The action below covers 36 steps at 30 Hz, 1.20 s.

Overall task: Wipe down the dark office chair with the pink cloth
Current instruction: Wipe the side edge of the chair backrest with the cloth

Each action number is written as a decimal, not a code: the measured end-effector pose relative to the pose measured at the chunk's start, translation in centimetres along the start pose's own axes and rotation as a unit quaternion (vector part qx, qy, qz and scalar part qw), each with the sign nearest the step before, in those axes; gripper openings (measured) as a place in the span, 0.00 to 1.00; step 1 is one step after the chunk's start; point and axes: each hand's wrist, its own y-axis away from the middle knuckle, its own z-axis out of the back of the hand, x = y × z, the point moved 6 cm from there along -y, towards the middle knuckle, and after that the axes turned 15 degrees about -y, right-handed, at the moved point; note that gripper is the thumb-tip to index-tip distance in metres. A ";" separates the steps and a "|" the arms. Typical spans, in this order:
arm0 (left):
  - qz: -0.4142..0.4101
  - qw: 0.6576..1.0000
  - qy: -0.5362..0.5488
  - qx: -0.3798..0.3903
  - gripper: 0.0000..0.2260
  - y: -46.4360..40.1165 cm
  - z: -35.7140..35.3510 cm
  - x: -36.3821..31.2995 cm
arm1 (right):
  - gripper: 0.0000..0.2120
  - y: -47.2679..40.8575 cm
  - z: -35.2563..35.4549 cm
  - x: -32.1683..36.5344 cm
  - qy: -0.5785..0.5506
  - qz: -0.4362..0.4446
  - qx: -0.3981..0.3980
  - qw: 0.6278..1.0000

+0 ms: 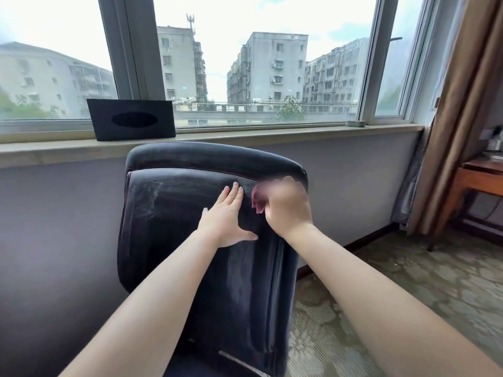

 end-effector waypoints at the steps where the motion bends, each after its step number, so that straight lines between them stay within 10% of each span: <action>1: 0.002 1.000 0.003 0.000 0.53 -0.2 -0.2 0.1 | 0.11 -0.5 -0.4 0.2 -0.001 0.004 0.007 1.000; 15: -0.011 1.000 -0.003 -0.010 0.54 0.0 -0.7 -0.1 | 0.21 3.2 2.2 -2.5 -0.009 0.089 -0.019 0.996; 36: 0.018 0.998 0.016 -0.057 0.54 -0.8 -1.7 2.1 | 0.09 -3.6 -3.9 1.4 0.024 0.118 0.084 0.989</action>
